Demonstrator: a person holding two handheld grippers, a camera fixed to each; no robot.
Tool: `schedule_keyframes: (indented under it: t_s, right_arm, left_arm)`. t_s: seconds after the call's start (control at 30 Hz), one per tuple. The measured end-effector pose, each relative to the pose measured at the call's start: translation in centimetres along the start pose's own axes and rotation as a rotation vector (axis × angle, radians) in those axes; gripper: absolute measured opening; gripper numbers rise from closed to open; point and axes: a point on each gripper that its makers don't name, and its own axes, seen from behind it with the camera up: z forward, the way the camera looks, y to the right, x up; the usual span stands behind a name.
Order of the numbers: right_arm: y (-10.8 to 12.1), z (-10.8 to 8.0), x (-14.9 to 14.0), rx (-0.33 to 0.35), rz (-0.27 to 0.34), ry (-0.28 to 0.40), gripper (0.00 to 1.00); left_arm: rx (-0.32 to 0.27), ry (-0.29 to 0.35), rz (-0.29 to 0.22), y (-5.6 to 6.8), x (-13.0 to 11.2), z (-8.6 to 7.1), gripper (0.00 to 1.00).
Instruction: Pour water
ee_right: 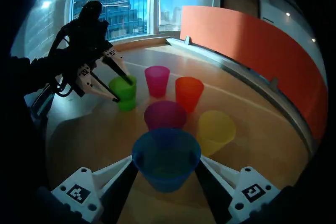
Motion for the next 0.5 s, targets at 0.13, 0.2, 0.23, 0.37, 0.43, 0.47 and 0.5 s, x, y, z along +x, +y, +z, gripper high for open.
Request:
schedule_keyframes:
  t_s: [0.13, 0.2, 0.23, 0.37, 0.43, 0.47, 0.5]
  right_arm:
    - [-0.01, 0.34, -0.53, 0.000, 0.004, -0.008, 0.88]
    - [0.00, 0.45, -0.68, -0.002, 0.005, -0.010, 0.88]
    - [0.00, 0.49, -0.71, -0.002, 0.006, -0.011, 0.88]
    - [0.04, 0.55, -0.82, -0.003, 0.013, -0.012, 0.88]
    - [0.10, 0.56, -0.88, -0.004, 0.016, -0.013, 0.88]
    - [0.13, 0.57, -0.92, -0.004, 0.018, -0.013, 0.89]
    - [0.16, 0.57, -0.94, -0.005, 0.020, -0.014, 0.89]
  left_arm:
    - [-0.002, 0.002, -0.005, 0.00, -0.21, -0.13, 0.87]
    - [-0.002, 0.002, -0.007, 0.00, -0.26, -0.12, 0.87]
    - [-0.001, 0.001, -0.006, -0.01, -0.28, -0.10, 0.87]
    - [0.002, -0.002, -0.002, -0.01, -0.33, -0.06, 0.89]
    - [0.002, -0.001, -0.003, -0.02, -0.28, -0.08, 0.94]
    - [0.002, 0.000, -0.004, -0.02, -0.24, -0.10, 0.98]
    - [0.002, 0.000, -0.006, -0.01, -0.23, -0.12, 0.98]
